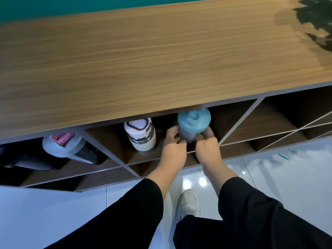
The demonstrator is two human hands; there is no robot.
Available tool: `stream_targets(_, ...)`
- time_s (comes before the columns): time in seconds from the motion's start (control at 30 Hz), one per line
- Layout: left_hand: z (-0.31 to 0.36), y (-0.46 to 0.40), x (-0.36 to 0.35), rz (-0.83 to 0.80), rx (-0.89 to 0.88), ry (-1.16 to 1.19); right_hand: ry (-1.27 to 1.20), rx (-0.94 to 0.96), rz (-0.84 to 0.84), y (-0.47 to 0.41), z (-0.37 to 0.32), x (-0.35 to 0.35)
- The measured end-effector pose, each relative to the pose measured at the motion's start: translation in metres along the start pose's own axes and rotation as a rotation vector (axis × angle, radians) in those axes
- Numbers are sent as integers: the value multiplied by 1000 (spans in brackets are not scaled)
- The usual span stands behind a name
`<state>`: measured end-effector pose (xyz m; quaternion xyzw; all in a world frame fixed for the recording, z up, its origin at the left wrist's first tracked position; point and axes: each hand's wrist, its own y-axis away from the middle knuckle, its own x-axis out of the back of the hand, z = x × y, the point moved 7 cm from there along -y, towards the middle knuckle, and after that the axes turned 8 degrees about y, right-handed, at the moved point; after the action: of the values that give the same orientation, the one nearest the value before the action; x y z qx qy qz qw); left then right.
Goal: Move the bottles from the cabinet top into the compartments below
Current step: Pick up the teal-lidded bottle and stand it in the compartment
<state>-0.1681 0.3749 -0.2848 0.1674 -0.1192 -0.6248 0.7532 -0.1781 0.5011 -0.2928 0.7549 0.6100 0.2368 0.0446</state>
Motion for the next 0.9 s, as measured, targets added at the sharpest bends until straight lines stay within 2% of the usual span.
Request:
stream_targets(0.1, 2, -9, 0, -6, 39, -65, -27, -27, 24, 0, 2, 3)
stream_targets(0.2, 8, -19, -3, -106, 35, -176, -41, -56, 69, 4, 3, 3)
stream_targets(0.3, 6, -13, -10, -189, 61, -174, 5, -44, 47, 3, 3, 0)
stream_targets(0.47, -3, -6, -14, -187, 68, -119, 38, -41, 35, 4, 3, -1)
stream_targets(0.9, 0, -14, -9, -191, 62, -199, 51, -65, 1, 14, 3, -6)
